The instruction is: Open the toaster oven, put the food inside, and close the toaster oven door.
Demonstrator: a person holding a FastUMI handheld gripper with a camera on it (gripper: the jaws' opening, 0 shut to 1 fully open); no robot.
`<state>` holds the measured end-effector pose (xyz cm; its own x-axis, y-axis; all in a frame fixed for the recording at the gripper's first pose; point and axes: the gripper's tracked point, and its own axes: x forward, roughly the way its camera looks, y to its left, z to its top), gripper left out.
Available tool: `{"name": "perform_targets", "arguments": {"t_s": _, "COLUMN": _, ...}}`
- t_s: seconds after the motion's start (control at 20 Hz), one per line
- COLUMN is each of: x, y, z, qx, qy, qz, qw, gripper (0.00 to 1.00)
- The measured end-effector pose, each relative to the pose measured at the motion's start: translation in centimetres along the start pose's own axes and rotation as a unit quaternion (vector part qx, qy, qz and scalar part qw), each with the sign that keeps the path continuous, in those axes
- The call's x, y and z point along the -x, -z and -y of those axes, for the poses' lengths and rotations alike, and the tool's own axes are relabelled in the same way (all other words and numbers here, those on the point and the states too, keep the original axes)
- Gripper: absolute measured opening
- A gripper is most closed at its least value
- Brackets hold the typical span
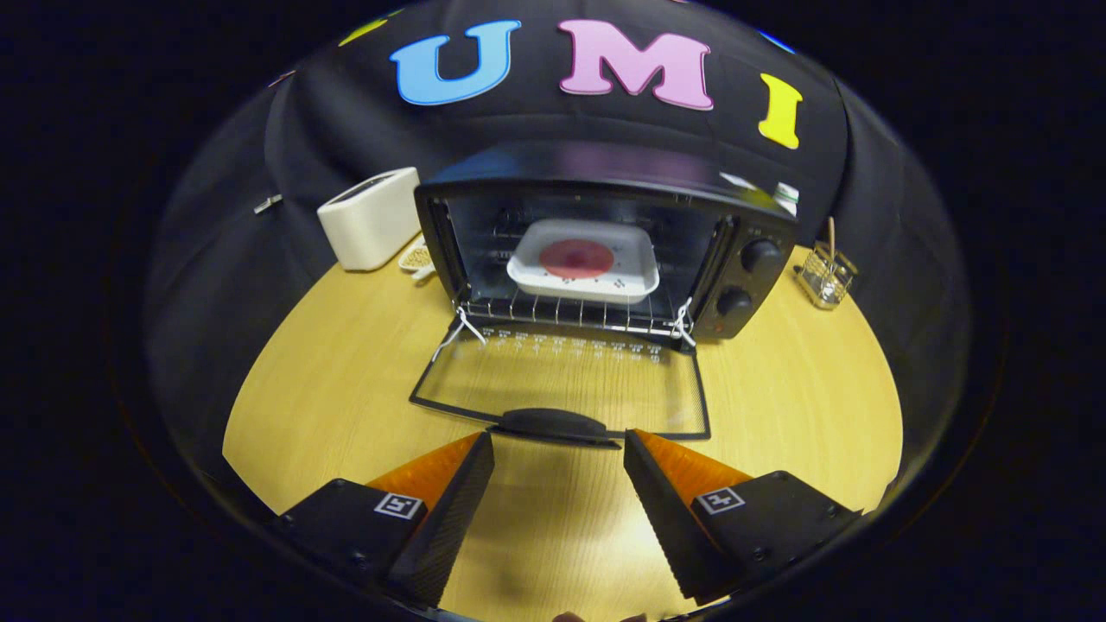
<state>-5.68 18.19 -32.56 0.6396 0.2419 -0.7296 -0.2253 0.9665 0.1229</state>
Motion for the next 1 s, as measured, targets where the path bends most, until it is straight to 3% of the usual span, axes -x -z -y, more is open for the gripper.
{"name": "perform_targets", "arguments": {"t_s": 0.45, "x": -5.0, "y": 3.2, "z": -0.7, "qx": -0.012, "qy": 0.042, "qz": -0.059, "qw": 0.997, "gripper": 0.99}}
{"name": "perform_targets", "arguments": {"t_s": 0.65, "x": -5.2, "y": 2.6, "z": -0.3, "qx": -0.005, "qy": 0.077, "qz": -0.045, "qw": 0.996, "gripper": 0.99}}
{"name": "perform_targets", "arguments": {"t_s": 1.0, "x": -2.6, "y": -0.3, "z": 0.0, "qx": -0.022, "qy": 0.071, "qz": 0.019, "qw": 0.997, "gripper": 0.99}}
